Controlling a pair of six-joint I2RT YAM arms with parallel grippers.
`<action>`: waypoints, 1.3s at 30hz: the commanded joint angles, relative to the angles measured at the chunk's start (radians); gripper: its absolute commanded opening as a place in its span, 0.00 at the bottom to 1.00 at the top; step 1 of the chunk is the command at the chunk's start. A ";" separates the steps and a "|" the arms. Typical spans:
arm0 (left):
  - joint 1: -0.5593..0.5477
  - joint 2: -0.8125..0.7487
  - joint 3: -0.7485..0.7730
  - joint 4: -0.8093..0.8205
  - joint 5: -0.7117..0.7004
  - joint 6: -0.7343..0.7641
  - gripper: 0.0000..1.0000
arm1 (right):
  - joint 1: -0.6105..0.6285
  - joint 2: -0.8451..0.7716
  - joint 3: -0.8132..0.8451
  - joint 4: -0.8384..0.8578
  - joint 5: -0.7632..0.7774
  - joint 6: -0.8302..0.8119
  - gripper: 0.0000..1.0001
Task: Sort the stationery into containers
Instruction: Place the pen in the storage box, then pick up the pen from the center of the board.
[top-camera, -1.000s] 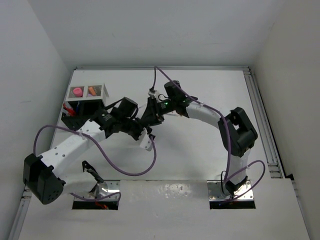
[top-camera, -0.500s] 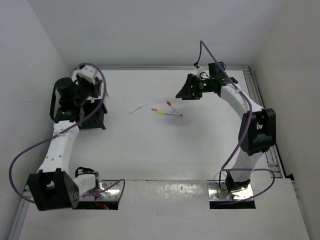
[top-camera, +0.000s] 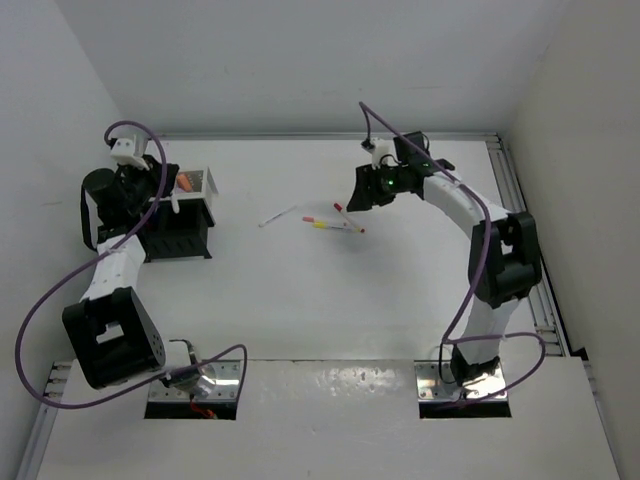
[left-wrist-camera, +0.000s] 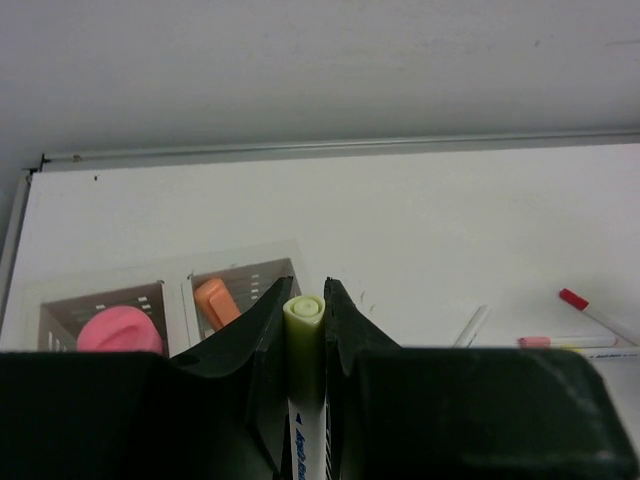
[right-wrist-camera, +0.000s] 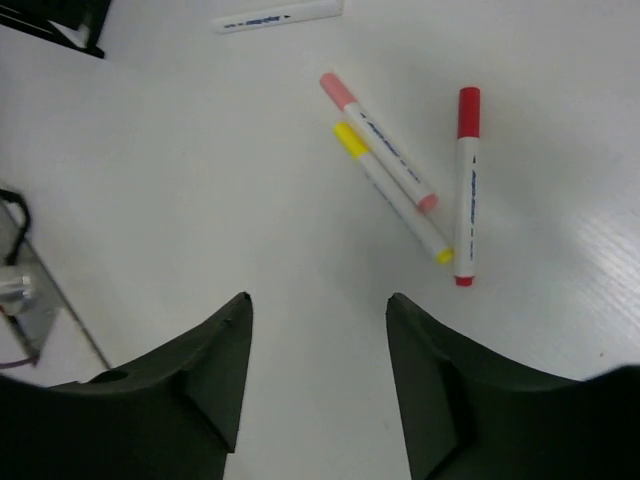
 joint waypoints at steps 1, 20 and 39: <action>0.022 0.012 -0.024 0.104 0.044 -0.032 0.00 | 0.086 0.053 0.086 0.071 0.096 -0.069 0.57; 0.040 0.037 0.072 -0.140 0.266 -0.005 0.84 | 0.309 0.429 0.431 0.160 0.046 -0.653 0.70; 0.052 -0.103 0.077 -0.235 0.290 -0.063 0.84 | 0.381 0.754 0.796 0.009 0.076 -0.661 0.60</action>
